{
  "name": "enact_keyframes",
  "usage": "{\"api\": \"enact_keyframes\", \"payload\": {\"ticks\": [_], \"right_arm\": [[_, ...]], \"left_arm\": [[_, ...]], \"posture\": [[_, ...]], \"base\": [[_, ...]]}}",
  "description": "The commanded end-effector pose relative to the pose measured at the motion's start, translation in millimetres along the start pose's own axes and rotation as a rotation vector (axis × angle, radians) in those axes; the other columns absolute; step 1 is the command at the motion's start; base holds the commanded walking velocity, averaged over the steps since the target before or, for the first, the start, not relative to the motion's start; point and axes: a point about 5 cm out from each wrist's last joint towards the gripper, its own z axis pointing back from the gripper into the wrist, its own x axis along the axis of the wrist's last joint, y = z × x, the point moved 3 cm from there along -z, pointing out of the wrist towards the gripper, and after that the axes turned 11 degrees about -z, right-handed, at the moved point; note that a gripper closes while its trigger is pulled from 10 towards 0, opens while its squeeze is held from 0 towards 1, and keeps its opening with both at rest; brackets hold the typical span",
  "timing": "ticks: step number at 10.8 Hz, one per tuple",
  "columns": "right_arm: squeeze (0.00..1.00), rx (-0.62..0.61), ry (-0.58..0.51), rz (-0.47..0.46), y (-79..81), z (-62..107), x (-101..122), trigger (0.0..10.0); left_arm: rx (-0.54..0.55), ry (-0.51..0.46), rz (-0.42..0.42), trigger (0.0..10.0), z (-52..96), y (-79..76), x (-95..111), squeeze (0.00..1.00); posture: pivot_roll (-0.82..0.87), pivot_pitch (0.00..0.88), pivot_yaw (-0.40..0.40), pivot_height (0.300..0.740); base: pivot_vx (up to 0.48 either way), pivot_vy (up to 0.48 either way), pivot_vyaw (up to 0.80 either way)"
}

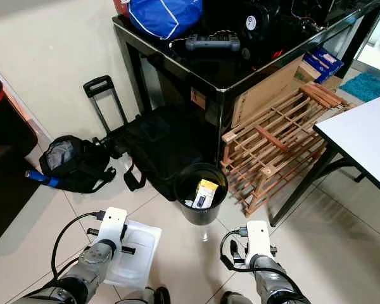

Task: Picking trash to rubbish bin

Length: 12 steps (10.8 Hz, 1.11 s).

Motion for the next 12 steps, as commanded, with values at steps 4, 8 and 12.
{"api": "enact_keyframes", "payload": {"ticks": [4, 8, 12], "right_arm": [[0.0, 0.007, 0.026, -0.008, 1.9, 0.6, -6.5, 10.0], [0.0, 0.021, 0.023, -0.002, 5.5, 0.0, -5.2, 10.0], [0.0, 0.032, 0.02, -0.002, 8.1, -0.3, -4.8, 10.0]], "left_arm": [[0.022, 0.034, 0.026, 10.0, 1.1, 3.9, -7.4, 0.0], [0.022, 0.029, 0.028, 10.0, 0.4, 3.7, -4.8, 0.0], [0.02, 0.026, 0.023, 10.0, 0.1, 3.6, -3.8, 0.0]], "posture": [[-0.01, 0.146, 0.042, 0.74], [-0.01, 0.143, 0.043, 0.74], [-0.01, 0.136, 0.047, 0.74]], "base": [[0.342, 0.0, 0.0], [0.395, 0.0, 0.0], [0.4, 0.0, 0.0]]}}
